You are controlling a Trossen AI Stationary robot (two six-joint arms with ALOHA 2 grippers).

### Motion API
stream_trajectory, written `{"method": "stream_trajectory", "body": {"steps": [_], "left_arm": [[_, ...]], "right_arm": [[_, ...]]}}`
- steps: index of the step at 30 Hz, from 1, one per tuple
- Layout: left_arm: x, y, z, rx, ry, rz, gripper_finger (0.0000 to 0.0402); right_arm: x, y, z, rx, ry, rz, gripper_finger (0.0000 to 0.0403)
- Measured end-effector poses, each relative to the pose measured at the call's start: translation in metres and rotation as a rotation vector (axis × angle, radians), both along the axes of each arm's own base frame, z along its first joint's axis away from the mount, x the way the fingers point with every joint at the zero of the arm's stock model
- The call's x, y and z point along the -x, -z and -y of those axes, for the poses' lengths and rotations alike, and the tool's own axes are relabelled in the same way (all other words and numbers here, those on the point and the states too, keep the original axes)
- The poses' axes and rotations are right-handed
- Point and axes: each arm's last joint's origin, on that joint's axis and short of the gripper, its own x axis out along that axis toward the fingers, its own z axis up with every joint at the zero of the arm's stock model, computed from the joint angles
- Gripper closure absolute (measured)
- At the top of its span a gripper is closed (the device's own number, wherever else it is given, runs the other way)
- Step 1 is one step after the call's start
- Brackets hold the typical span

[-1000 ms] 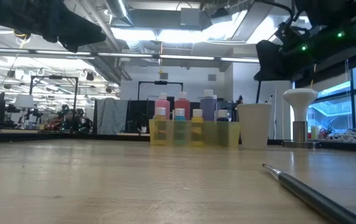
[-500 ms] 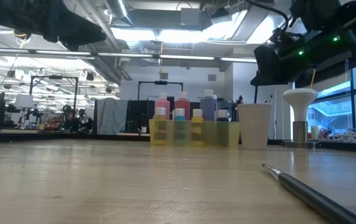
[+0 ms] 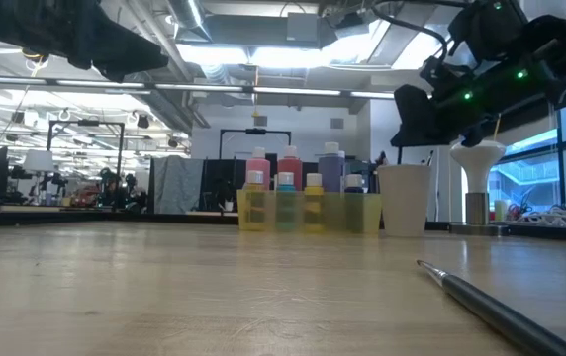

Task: Pick & Place Paint Supplies
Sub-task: Put the silver paint brush into the white cup, then put the small green paint bottle into the yellow bin

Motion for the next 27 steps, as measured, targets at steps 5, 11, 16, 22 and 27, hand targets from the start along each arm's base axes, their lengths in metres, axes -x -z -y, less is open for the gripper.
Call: {"method": "stream_trajectory", "body": {"steps": [5,11,16,22,27], "left_arm": [[0.0,0.001,0.0,0.002,0.0,-0.005,0.0258],[0.0,0.001,0.0,0.004,0.0,-0.006,0.0258],[0.0,0.001,0.0,0.005,0.0,-0.006,0.0258],[0.0,0.001,0.0,0.006,0.0,-0.006,0.0258],[0.0,0.001,0.0,0.01,-0.001,-0.005,0.0258]], "right_arm": [[0.0,0.0,0.0,0.013,-0.004,-0.019,0.0341],[0.0,0.0,0.0,0.013,-0.013,-0.023,0.0286],[0.0,0.0,0.0,0.014,-0.013,-0.017,0.0229],[-0.003,-0.007,-0.001,0.033,-0.022,0.044,0.0187],[-0.006,-0.018,-0.007,0.086,-0.065,0.107,0.0176]]}}
